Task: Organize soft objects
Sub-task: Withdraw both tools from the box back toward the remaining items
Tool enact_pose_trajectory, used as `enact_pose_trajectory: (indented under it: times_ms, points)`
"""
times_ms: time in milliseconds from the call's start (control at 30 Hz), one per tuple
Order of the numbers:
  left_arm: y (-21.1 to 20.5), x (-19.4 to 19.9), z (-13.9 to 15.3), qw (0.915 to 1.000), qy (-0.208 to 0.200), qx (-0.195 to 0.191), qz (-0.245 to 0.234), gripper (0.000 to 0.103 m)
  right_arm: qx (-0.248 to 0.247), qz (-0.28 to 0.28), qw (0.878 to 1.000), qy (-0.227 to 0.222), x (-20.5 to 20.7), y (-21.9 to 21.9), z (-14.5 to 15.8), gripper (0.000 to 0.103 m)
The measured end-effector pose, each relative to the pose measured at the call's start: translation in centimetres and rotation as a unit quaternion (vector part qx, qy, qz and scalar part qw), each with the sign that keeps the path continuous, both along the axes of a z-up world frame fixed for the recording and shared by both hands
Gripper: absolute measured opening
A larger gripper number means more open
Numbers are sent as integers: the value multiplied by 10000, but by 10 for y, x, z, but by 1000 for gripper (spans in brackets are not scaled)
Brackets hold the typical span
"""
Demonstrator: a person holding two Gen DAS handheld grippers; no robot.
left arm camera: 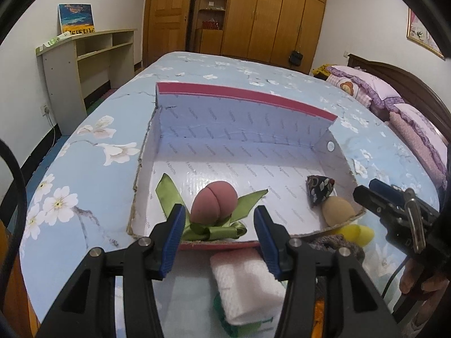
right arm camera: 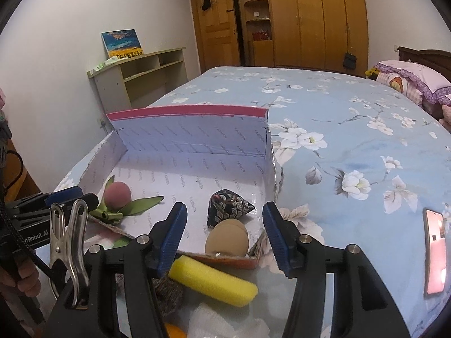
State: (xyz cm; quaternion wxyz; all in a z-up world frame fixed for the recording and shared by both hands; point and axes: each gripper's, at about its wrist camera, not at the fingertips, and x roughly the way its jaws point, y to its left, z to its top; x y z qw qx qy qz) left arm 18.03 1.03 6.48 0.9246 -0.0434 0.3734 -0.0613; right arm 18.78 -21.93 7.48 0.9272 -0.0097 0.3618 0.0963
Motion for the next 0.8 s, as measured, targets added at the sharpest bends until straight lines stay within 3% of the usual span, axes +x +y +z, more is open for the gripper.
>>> enact_pose_trajectory:
  times_ms: [367, 800]
  points:
    - [-3, -30, 1, 9999, -18, -70, -84, 53, 63, -64, 9999, -87, -31, -2, 6, 57]
    - [-8, -68, -12, 9997, 47, -114, -202, 53, 134, -115, 9998, 48, -71, -2, -8, 57]
